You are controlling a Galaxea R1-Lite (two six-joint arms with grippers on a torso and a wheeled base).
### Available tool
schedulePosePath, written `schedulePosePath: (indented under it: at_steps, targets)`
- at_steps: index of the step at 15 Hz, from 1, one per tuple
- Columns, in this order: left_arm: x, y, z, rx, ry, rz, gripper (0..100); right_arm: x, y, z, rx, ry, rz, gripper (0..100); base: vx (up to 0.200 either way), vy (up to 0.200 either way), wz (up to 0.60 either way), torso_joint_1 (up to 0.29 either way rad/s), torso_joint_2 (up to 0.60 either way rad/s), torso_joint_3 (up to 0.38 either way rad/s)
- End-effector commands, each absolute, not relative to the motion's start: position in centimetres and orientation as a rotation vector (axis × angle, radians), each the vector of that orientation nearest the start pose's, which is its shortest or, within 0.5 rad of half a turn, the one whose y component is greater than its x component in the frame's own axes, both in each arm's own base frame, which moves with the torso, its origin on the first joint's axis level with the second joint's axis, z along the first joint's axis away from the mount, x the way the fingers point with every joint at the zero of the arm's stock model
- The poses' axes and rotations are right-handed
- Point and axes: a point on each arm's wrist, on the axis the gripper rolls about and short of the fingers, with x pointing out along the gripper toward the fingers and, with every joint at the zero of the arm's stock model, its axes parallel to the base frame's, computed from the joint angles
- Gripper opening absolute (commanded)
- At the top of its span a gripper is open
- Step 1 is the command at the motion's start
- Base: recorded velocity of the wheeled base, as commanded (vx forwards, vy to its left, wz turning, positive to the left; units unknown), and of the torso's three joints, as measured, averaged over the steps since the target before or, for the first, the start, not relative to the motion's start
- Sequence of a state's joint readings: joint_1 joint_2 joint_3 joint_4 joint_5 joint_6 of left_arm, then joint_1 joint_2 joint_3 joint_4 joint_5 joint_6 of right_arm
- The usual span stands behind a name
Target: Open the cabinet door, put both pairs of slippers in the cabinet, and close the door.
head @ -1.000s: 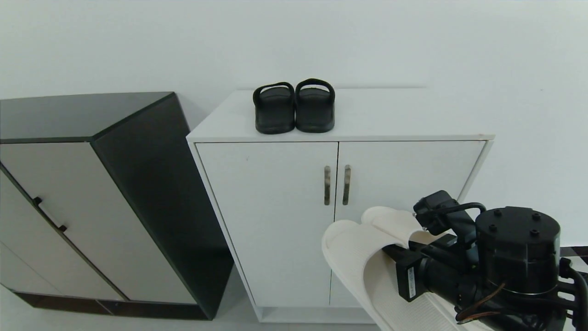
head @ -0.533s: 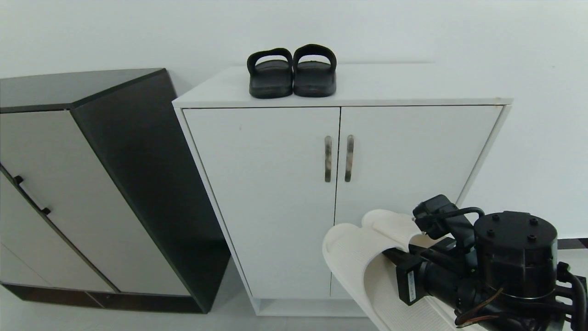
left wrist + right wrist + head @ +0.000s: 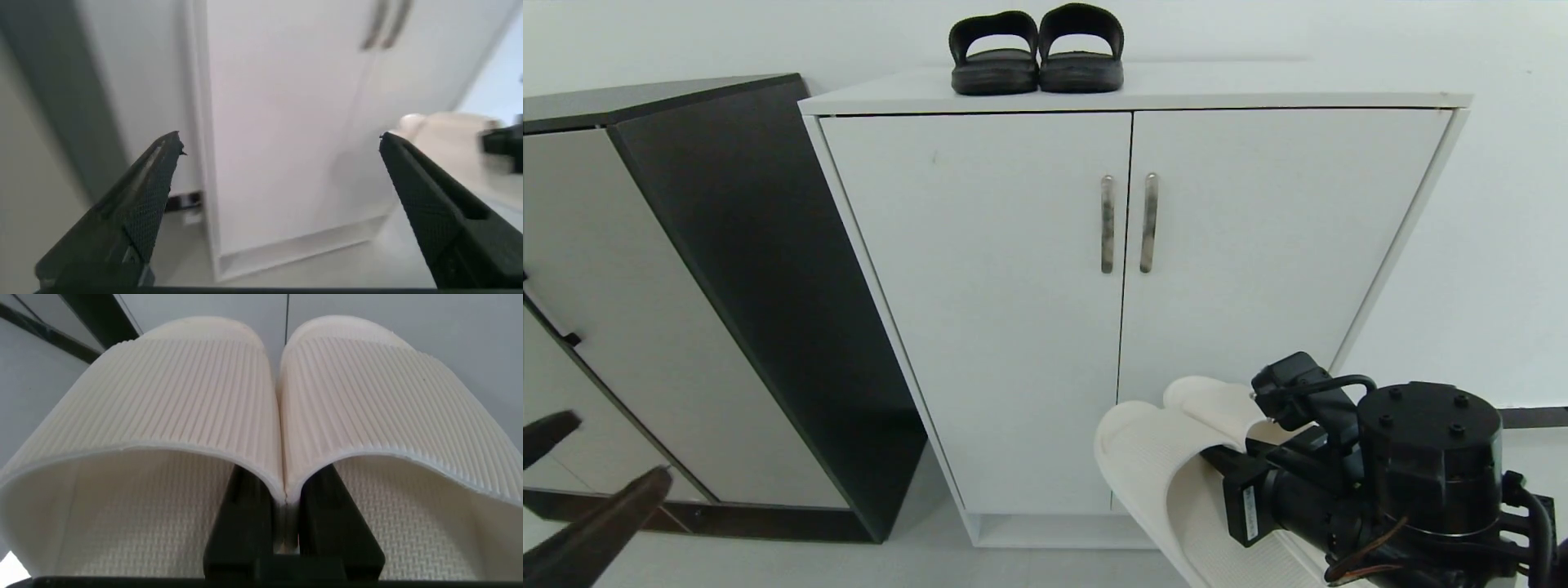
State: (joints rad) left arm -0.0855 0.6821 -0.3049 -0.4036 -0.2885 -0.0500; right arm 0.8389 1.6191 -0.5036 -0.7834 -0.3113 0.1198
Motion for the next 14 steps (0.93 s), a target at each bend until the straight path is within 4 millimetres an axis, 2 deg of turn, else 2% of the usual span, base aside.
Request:
schedulePosePath:
  at_steps: [1, 3, 6, 10, 14]
  targets:
    - [12.5, -2.5, 21.6, -0.06, 0.052, -0.566, 100, 17.6, 18.6, 14.1, -0.071, 0.319, 0.504, 0, 0.0, 0.0, 0.0, 0.002, 0.1, 0.11]
    - [15.0, -4.6, 23.8, -0.065, 0.04, -0.683, 100, 17.7, 18.7, 14.0, -0.071, 0.318, 0.502, 0, 0.0, 0.0, 0.0, -0.004, 0.04, 0.021]
    - [16.5, -8.0, 25.4, -0.13, 0.059, -0.838, 100, 17.7, 18.7, 14.1, -0.066, 0.31, 0.506, 0, 0.0, 0.0, 0.0, 0.0, 0.0, 0.0]
    - [17.9, -13.1, 26.4, -0.154, 0.085, -0.959, 100, 17.3, 18.6, 14.2, -0.049, 0.299, 0.555, 0, 0.0, 0.0, 0.0, 0.0, 0.0, 0.0]
    - [21.1, -17.7, 27.0, -0.152, 0.097, -1.035, 100, 17.0, 18.3, 14.0, -0.03, 0.285, 0.613, 0, 0.0, 0.0, 0.0, 0.0, 0.0, 0.0]
